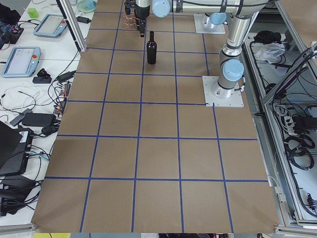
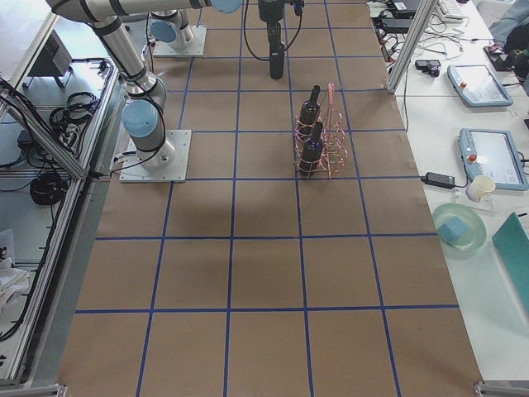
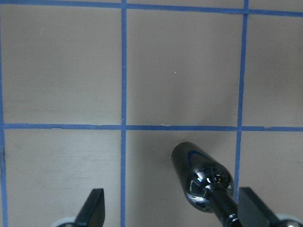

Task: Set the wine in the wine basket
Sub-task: 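Open the left gripper and lift it away from the bottle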

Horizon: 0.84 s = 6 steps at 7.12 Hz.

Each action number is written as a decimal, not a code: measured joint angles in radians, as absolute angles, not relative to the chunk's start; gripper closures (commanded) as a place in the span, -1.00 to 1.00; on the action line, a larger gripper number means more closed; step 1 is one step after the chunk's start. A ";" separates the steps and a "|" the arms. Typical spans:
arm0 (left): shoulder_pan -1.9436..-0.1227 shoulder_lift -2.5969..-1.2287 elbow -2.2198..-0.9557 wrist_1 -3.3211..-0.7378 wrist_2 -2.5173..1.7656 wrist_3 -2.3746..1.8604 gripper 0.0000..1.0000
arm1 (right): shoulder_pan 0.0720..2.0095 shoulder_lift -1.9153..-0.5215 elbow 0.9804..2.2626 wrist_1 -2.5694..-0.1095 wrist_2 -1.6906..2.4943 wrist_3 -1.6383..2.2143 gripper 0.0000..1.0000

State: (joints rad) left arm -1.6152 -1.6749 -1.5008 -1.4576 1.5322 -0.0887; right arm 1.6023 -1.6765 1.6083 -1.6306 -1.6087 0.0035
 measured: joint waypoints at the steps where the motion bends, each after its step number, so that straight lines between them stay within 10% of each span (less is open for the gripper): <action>1: -1.560 -1.664 -1.478 -1.498 1.550 -0.040 -1.00 | 1.603 -1.642 1.609 -1.680 -1.607 0.006 -1.00; 6: -1.382 -1.612 -1.470 -1.611 1.644 0.119 -1.00 | 1.612 -1.627 1.597 -1.485 -1.613 0.006 -1.00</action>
